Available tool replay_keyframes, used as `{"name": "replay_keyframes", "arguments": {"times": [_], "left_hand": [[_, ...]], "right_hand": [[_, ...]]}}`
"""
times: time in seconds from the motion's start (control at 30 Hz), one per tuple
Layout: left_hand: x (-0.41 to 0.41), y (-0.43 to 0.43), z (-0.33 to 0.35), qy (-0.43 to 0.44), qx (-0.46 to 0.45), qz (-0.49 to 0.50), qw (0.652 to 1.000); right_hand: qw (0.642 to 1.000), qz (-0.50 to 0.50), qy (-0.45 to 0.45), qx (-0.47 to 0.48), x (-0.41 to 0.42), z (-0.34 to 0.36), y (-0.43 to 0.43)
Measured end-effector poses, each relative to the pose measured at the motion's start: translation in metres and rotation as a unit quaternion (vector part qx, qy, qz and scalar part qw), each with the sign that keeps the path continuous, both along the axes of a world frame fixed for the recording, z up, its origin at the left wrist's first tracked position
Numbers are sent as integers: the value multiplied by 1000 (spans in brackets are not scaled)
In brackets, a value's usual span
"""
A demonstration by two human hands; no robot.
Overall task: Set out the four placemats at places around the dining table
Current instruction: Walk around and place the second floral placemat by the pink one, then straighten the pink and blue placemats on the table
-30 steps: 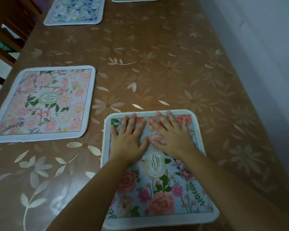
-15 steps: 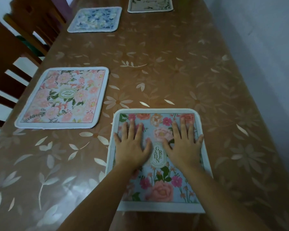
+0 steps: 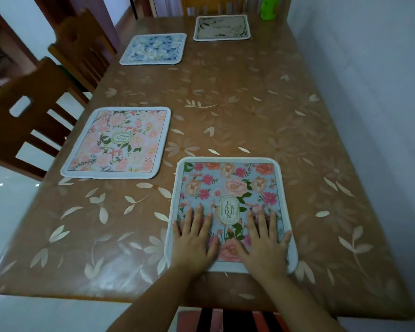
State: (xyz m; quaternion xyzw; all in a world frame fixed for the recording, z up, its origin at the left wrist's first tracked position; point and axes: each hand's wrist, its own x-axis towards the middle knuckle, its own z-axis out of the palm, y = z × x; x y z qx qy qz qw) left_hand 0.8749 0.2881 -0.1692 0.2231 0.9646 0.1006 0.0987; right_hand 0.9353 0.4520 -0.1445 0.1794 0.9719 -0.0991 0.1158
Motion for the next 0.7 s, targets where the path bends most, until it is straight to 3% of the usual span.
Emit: {"name": "replay_keyframes", "arguments": {"times": [0.27, 0.4, 0.5, 0.7], "left_hand": [[13, -11, 2, -34, -3, -2, 999], [5, -15, 18, -94, -34, -21, 995], [-1, -27, 43, -127, -40, 31, 991], [6, -110, 96, -7, 23, 55, 998]], "right_hand": [[999, -2, -47, 2, 5, 6, -8], [998, -6, -47, -36, 5, 17, -10], [996, 12, -33, -82, 6, 33, -26], [994, 77, 38, -62, 8, 70, -97]]}}
